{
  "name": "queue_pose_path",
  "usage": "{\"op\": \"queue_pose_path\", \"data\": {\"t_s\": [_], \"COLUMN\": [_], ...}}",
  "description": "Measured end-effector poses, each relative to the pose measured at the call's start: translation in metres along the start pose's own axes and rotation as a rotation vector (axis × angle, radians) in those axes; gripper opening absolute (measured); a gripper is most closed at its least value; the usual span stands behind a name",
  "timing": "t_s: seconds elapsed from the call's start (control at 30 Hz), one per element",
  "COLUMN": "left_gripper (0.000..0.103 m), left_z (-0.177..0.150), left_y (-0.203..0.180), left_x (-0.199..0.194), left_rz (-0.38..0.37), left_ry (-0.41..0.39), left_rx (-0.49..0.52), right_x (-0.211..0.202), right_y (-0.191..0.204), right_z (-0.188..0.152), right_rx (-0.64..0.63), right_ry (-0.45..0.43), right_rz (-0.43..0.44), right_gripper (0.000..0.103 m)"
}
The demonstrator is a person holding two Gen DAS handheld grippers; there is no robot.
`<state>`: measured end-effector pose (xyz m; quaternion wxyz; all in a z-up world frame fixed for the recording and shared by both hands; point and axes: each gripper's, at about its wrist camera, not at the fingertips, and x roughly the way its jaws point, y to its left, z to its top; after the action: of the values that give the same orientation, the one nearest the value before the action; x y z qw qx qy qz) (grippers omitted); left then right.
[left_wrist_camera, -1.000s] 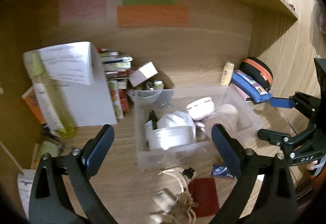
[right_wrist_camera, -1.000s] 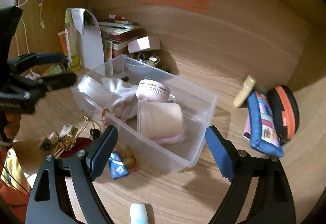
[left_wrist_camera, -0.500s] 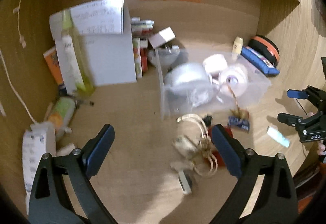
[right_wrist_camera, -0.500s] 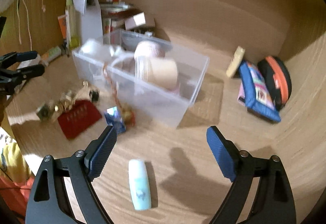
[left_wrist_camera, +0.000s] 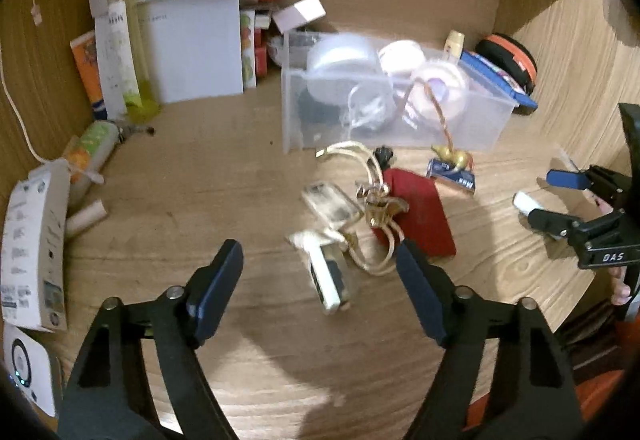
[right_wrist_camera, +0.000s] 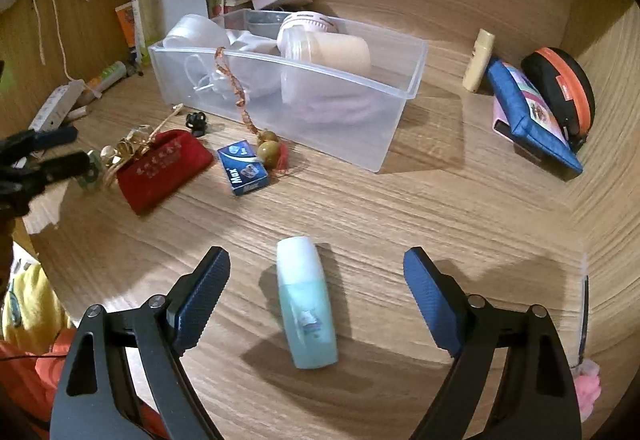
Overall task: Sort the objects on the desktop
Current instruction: 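Close the left gripper on the small white item while the right grasps the teal tube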
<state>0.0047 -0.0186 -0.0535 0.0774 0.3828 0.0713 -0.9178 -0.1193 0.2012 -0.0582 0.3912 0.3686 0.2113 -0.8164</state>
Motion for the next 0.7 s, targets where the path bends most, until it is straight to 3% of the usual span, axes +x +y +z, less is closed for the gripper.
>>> {"op": "queue_pose_path", "data": {"t_s": [0.13,0.3,0.43,0.53,0.6,0.7], "left_gripper": [0.052,0.033,0.018,0.016,0.015,0.015], "left_z": [-0.003,-0.005,-0.005,-0.005,-0.003,0.000], "left_y": [0.005,0.006,0.004,0.004,0.006,0.008], "left_x": [0.009,0.013,0.014,0.014,0.012,0.006], "left_rz": [-0.021,-0.021,-0.015,0.003,0.001,0.005], "left_ry": [0.038,0.044,0.039,0.035,0.030,0.009], "left_rx": [-0.032,-0.037,-0.025,-0.023,-0.030,-0.039], "right_x": [0.001,0.005,0.007,0.008,0.009,0.010], "right_y": [0.000,0.001,0.005,0.006,0.007,0.008], "right_z": [-0.005,-0.009,-0.009,-0.008,-0.007,-0.005], "right_rx": [0.003,-0.006,-0.026,-0.032,-0.032,-0.034], "right_ry": [-0.004,0.019,0.026,0.024,0.028,0.033], "right_rz": [-0.020,-0.018,0.000,0.020,0.051,0.070], "right_gripper": [0.085,0.060,0.049,0.037,0.023,0.023]}}
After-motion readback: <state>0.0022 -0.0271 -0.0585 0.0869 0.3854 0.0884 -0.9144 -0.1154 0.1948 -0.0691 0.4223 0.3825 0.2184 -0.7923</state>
